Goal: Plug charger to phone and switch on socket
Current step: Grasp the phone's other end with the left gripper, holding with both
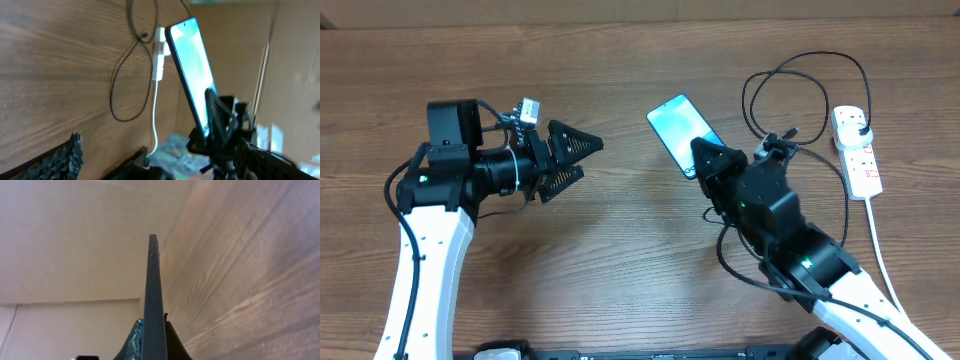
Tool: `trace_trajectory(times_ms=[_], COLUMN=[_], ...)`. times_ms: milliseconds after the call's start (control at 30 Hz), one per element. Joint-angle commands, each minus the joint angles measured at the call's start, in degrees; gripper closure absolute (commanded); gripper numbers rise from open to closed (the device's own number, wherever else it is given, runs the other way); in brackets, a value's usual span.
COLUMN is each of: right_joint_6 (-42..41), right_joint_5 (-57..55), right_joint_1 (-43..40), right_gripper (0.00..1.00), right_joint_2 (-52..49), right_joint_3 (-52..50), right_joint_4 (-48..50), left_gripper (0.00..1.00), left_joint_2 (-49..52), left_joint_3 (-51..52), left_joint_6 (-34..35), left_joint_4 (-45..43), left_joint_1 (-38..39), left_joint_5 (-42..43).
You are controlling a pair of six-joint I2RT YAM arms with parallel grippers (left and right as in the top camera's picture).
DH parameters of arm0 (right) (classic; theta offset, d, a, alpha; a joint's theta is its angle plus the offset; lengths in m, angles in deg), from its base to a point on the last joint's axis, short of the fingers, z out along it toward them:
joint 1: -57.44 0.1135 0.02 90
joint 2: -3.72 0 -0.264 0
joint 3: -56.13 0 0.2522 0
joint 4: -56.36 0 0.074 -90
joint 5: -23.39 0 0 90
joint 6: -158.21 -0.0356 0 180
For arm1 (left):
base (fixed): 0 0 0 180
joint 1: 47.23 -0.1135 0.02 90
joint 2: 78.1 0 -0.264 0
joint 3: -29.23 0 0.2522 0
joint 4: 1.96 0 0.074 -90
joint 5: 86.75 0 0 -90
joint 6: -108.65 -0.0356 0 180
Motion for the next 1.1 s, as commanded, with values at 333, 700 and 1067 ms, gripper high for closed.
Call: trace_trajectory(times_ms=[333, 700, 1067], right_joint_6=[-10.86, -18.21, -18.21], right_joint_5=[15.85, 25.16, 27.63], right_joint_1=[-0.15, -0.04, -0.04], right_gripper=[0.96, 0.96, 0.96], right_joint_2=[-9.25, -11.37, -11.37], right_joint_3=[1.55, 1.55, 1.55], right_joint_4=[14.88, 15.58, 15.72], left_gripper=[0.00, 0.08, 0.17], left_joint_2=[3.76, 3.76, 3.76], left_joint_3=[-0.52, -0.52, -0.52], left_joint_6=[13.33, 26.67, 35.04], left_joint_4=[-1.86, -6.12, -7.82], left_joint_1=[-0.02, 1.42, 8.07], left_joint_5=[-3.65, -7.98, -13.53])
